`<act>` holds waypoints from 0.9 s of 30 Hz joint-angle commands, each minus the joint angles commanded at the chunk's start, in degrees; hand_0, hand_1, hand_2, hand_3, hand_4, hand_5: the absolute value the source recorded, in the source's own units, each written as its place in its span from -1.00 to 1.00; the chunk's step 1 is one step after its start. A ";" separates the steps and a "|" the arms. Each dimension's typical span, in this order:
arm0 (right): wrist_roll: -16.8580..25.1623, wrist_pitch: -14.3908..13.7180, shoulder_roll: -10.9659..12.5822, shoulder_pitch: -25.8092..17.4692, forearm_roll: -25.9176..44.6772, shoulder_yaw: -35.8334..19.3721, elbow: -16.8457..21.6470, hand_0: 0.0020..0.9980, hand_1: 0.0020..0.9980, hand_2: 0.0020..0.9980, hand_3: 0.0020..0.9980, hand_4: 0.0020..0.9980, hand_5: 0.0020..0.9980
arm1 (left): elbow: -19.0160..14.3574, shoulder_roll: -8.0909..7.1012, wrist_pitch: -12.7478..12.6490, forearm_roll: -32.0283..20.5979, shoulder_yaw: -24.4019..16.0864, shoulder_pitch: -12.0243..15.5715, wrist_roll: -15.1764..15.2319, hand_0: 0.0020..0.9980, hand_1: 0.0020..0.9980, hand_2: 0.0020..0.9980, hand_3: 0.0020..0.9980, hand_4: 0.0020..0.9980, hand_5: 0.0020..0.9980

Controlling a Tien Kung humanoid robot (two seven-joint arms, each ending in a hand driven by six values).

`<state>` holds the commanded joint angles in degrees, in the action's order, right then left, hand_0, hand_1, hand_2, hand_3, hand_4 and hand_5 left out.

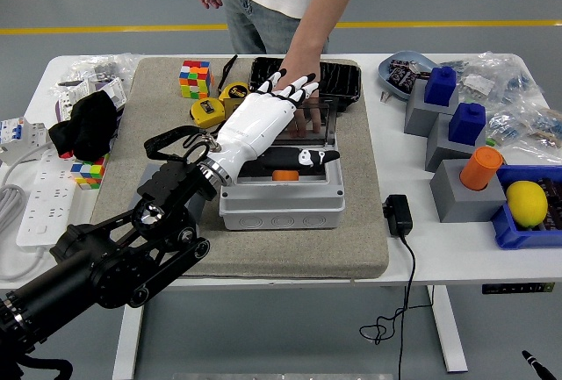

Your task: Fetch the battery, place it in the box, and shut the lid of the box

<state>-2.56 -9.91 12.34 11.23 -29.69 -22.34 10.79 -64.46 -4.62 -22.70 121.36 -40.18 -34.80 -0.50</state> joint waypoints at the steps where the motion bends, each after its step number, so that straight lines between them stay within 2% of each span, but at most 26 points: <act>1: 0.02 -0.01 0.02 -0.02 0.11 0.10 -0.03 0.41 0.35 0.45 0.59 1.00 1.00 | -0.07 -0.01 -0.18 -0.08 -0.06 -0.04 0.11 1.00 1.00 1.00 1.00 1.00 1.00; 10: -0.01 -0.01 -0.11 -0.05 0.21 0.22 -0.05 0.41 0.35 0.45 0.60 1.00 1.00 | -2.09 -0.08 -1.86 -0.56 -0.19 -0.12 1.55 1.00 1.00 1.00 0.95 1.00 1.00; 15: 0.00 0.04 -0.12 0.14 0.08 0.06 0.01 0.41 0.35 0.45 0.60 1.00 1.00 | -1.27 0.22 -1.69 -0.21 -0.53 -0.47 1.40 1.00 1.00 1.00 0.91 1.00 1.00; 20: 0.03 0.00 -0.10 0.08 0.32 0.14 -0.10 0.41 0.35 0.45 0.60 1.00 1.00 | 1.57 0.23 -0.15 0.62 -0.28 -0.46 0.21 1.00 1.00 1.00 0.91 1.00 1.00; 21: 0.03 -0.02 -0.11 0.05 0.43 0.25 -0.15 0.42 0.35 0.45 0.60 1.00 1.00 | 2.11 0.25 0.39 0.82 -0.24 -0.44 -0.15 1.00 1.00 1.00 0.70 1.00 1.00; 24: 0.01 -0.03 -0.16 -0.01 0.45 0.22 -0.19 0.42 0.35 0.45 0.60 1.00 1.00 | 3.37 0.19 2.66 1.87 -0.28 -0.19 -2.04 1.00 1.00 1.00 0.70 1.00 1.00; 26: 0.01 -0.02 -0.16 -0.01 0.32 0.04 -0.15 0.42 0.35 0.45 0.60 1.00 1.00 | 3.37 0.01 3.03 2.32 -0.21 0.01 -2.39 1.00 1.00 1.00 0.70 1.00 1.00; 27: 0.01 -0.02 -0.15 0.01 0.30 0.02 -0.15 0.41 0.35 0.45 0.60 1.00 1.00 | 3.08 -0.15 2.25 2.40 -0.03 0.10 -1.86 1.00 1.00 0.94 0.08 1.00 1.00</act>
<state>-2.55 -9.93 12.18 11.25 -29.39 -22.33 10.65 -61.38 -4.77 -20.45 123.77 -40.21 -34.71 -2.35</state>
